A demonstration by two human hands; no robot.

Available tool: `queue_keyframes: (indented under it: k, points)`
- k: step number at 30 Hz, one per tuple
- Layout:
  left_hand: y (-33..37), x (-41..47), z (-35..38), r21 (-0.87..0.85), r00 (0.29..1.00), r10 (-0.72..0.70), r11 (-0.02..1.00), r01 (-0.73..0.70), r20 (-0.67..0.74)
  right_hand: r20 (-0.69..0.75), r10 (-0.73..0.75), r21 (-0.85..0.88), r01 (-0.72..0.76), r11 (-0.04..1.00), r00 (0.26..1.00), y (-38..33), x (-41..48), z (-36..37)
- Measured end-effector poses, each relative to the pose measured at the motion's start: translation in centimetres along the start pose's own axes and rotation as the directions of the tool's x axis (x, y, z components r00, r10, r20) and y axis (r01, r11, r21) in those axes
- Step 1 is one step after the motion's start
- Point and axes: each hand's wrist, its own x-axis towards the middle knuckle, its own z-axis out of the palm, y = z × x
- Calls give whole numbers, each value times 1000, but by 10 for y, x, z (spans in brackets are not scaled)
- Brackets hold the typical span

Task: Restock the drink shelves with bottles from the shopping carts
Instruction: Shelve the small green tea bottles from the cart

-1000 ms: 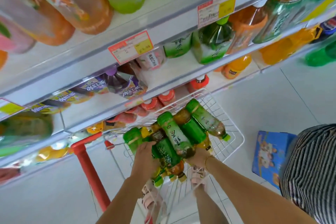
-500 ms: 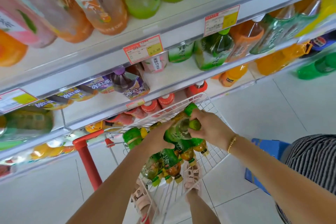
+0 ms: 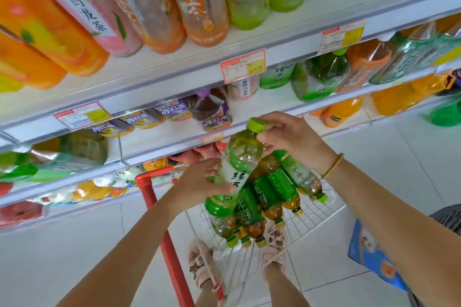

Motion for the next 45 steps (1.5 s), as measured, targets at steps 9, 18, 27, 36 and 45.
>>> queue_keyframes:
  k: [9,18,27,36,45]
  points:
    - [-24,-17,-52,-24,943,6,1000,-15,-334,124,717,-740,-418,527,686,180,-31,85]
    - [-44,-23,-46,45,939,-33,998,51,-341,62,844,415,-782,464,533,229,-53,132]
    - [-36,-29,-38,82,943,-36,994,67,-331,-398,632,420,-480,770,665,172,-65,78]
    - [16,-37,-17,105,952,-12,993,46,-306,-228,-119,-794,-114,597,966,59,-25,8]
    - [99,-73,28,110,880,173,984,-139,-442,37,-560,-965,175,194,828,-59,-101,-53]
